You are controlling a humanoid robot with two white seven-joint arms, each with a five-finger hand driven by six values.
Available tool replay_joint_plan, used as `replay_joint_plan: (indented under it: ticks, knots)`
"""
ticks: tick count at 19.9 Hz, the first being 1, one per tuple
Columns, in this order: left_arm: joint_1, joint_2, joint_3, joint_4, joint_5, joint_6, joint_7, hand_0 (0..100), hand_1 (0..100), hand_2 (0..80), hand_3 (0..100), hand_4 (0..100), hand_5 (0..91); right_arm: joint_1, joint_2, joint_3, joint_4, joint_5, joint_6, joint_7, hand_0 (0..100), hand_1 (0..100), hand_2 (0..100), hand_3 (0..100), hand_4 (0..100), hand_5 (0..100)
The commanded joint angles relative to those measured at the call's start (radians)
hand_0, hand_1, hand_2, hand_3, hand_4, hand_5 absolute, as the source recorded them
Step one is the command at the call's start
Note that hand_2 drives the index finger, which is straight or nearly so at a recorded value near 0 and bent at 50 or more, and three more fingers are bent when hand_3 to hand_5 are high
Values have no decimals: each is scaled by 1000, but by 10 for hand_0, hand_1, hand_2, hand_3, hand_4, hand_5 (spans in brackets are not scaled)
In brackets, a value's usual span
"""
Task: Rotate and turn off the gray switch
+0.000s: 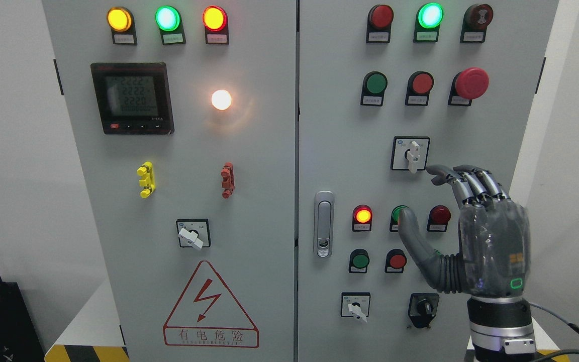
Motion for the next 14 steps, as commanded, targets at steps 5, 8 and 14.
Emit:
replay_joint_plan:
  ticks: [5,8,14]
  knots:
    - [0,0,32,0,0,0,0,120,389,0,0,0,0,29,-1,-16,-52,0,-4,9,304,187,151,147,19,0]
    - [0,0,32,1,0,0,0,120,389,0,0,0,0,37,-2,-14,-53,0,-4,6,296,190,162,161,22,0]
    - [0,0,32,0,0,0,0,120,389,0,0,0,0,40,-1,-16,-53,0,-4,6,287,194,165,167,28,0]
